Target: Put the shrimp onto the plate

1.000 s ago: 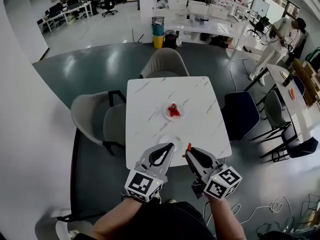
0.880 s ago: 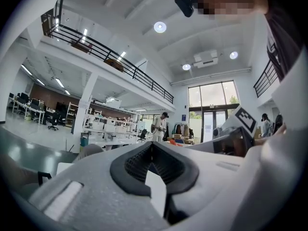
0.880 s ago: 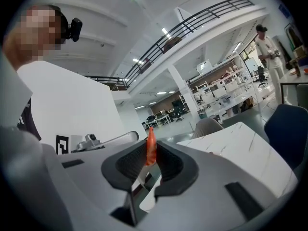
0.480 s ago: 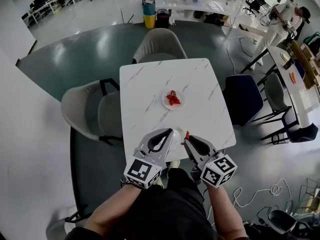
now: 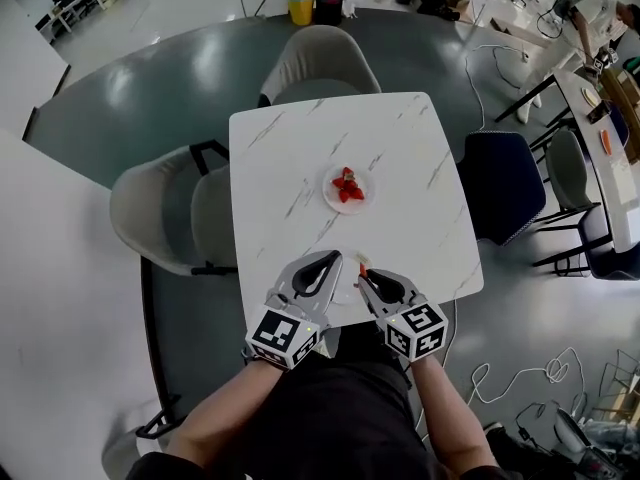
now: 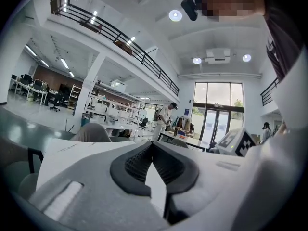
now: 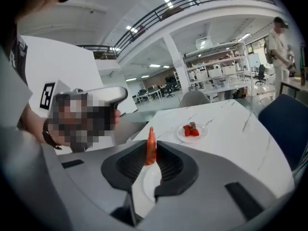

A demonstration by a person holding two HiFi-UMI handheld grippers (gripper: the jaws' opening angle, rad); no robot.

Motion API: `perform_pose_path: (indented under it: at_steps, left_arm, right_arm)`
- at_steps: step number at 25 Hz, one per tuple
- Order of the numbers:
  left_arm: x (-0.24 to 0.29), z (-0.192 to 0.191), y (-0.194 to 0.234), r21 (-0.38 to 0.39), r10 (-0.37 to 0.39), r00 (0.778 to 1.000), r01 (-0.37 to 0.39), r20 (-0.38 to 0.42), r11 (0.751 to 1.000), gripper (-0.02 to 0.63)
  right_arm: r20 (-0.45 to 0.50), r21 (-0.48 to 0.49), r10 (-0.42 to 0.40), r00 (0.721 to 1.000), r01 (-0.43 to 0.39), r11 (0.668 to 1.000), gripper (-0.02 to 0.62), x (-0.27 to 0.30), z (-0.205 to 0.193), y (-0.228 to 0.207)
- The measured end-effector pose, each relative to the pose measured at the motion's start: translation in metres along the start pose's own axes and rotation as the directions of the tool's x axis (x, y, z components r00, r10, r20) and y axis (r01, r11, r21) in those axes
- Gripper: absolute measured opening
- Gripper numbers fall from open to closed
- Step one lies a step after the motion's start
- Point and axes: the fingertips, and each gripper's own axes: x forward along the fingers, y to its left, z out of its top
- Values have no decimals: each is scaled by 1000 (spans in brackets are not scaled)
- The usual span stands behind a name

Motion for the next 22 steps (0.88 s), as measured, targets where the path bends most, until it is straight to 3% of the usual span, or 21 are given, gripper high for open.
perform_pose_path:
  at_steps: [5, 10, 16, 22]
  left_arm:
    - [13, -27, 21, -31, 23, 999, -24, -28, 999, 8]
    - [20, -52, 35, -28, 33, 998, -35, -56, 999, 8]
    - [25, -67, 41, -22, 19, 998, -21, -68, 1000, 8]
    - [28, -79, 43, -29, 9, 997, -11, -78, 1000, 8]
  right_arm:
    - [-144, -109, -12, 990, -4, 994, 64, 37, -41, -13]
    - [-237, -231, -78, 968, 22, 973, 64, 66, -71, -29]
    - [-366, -364, -148, 919, 5, 931, 64, 85, -108, -38]
    - [-425, -471, -216, 879, -11, 882, 64, 92, -127, -44]
